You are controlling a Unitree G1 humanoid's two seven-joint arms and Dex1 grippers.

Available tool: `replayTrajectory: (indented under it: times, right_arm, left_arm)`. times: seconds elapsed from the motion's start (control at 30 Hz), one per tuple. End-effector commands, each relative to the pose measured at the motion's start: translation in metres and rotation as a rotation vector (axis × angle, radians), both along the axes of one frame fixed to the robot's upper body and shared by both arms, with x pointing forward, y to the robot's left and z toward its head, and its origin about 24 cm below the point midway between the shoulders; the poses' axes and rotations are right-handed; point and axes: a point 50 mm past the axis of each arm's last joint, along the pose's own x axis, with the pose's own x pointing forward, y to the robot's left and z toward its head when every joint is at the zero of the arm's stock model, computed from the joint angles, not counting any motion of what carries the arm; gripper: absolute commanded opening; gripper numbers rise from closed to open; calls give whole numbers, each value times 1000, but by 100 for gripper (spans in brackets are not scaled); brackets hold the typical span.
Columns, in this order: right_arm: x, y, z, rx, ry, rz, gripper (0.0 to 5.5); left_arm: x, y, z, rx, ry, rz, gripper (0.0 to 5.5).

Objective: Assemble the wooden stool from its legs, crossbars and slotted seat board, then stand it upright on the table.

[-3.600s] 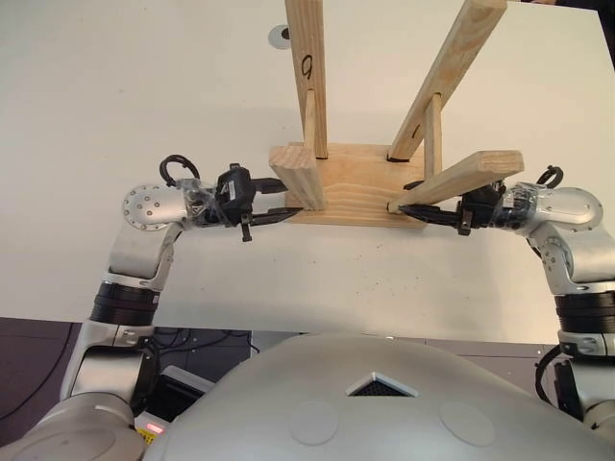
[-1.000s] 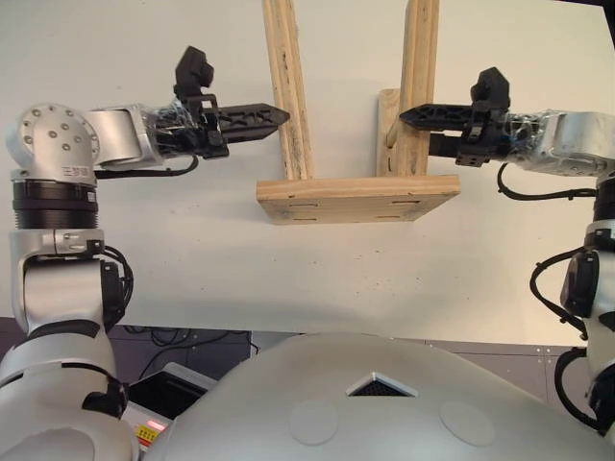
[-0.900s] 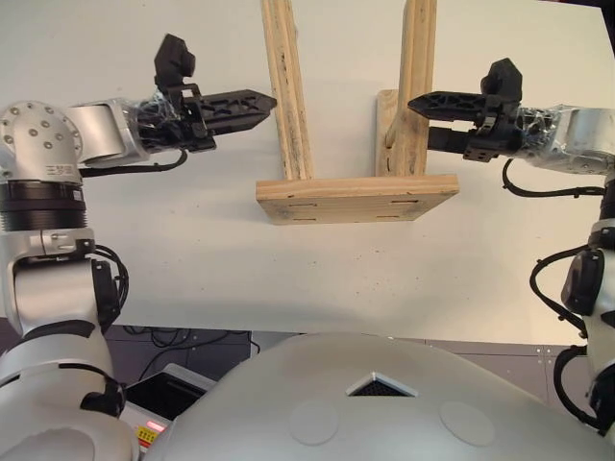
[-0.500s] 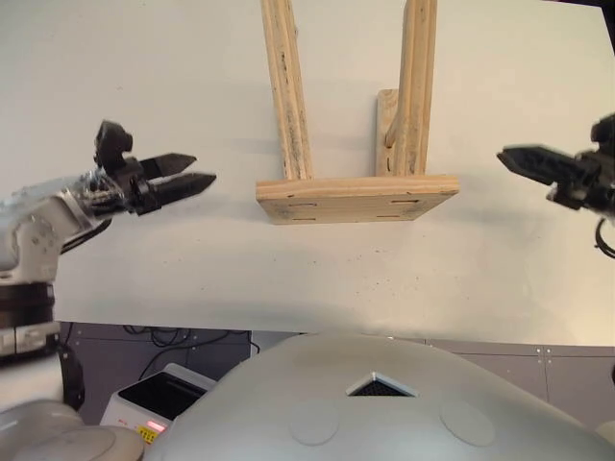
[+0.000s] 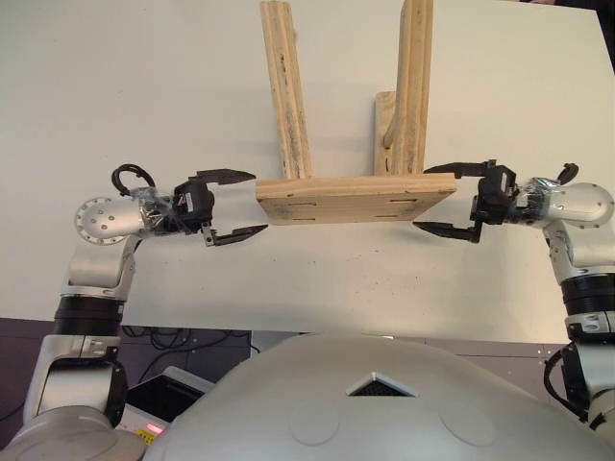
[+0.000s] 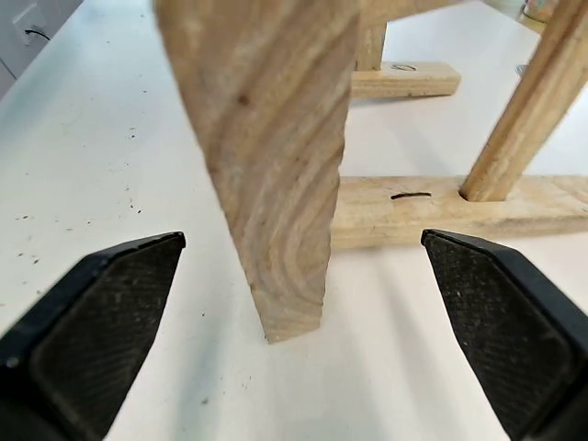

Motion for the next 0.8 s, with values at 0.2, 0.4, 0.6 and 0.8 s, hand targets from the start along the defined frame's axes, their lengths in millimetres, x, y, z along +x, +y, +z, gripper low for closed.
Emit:
replayTrajectory:
  times: [0.2,0.4,0.6,0.8]
  right_arm:
    - [7,10,-5,-1,-22,53,476]
    - [10,8,-4,-5,-20,50,476]
    - [9,8,-5,-4,-16,51,476]
    - [7,9,-5,-1,-11,54,476]
  left_arm:
    - [8,-10,-2,9,-15,-54,431]
    - [8,-12,-2,-3,-18,-44,431]
    - [8,-14,-3,-11,-16,-33,431]
    - [8,-15,-4,-12,-16,-34,431]
